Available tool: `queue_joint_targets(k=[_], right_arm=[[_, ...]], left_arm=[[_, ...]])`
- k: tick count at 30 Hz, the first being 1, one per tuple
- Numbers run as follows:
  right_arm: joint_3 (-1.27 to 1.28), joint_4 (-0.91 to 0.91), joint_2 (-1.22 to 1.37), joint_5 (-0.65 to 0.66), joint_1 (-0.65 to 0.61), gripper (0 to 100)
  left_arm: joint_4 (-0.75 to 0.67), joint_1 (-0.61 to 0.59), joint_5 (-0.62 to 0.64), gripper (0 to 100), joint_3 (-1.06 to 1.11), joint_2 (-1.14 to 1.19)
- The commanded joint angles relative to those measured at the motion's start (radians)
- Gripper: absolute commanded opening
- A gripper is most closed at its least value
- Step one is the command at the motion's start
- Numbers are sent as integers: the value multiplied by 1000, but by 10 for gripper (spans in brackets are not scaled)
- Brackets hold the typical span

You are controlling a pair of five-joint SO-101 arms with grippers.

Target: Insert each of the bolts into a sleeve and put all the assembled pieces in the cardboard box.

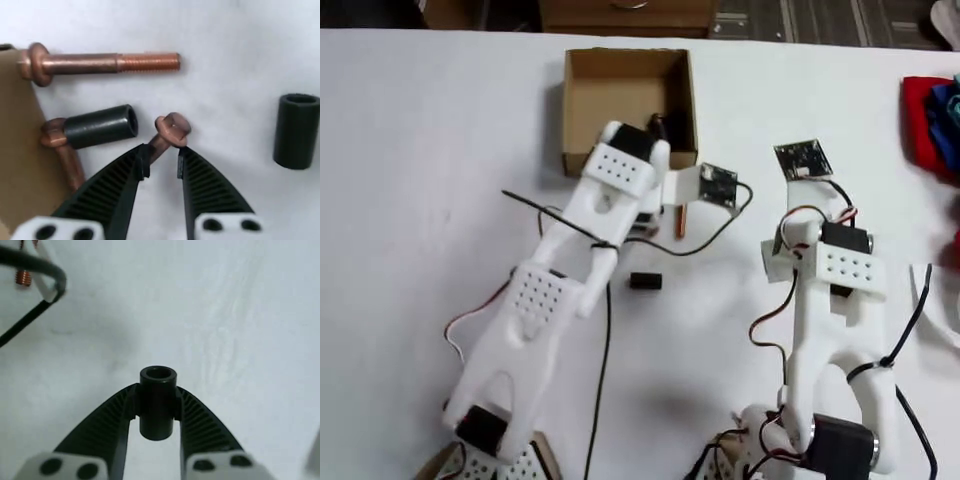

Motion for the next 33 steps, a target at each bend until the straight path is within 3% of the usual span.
queue_joint_targets(k=[1,10,13,14,19,25,33], right_arm=[[-6,-16,-42,0,-8,21],[-6,-16,-42,0,-7,21],[-5,-16,-41,0,-7,21],[5,-21,-41,0,-7,21],[49,-81,-42,0,-7,21],[49,-81,-44,0,-7,21],[54,-93,-44,0,-7,21]], left_arm=[[-51,8,-3,117,-25,8],[-46,9,-3,111,-25,68],[-49,5,0,15,-27,51],[-44,0,15,24,-27,34],[-9,-26,351,26,-27,-98],[127,-60,733,26,5,-166],[123,-221,1011,26,209,-175]])
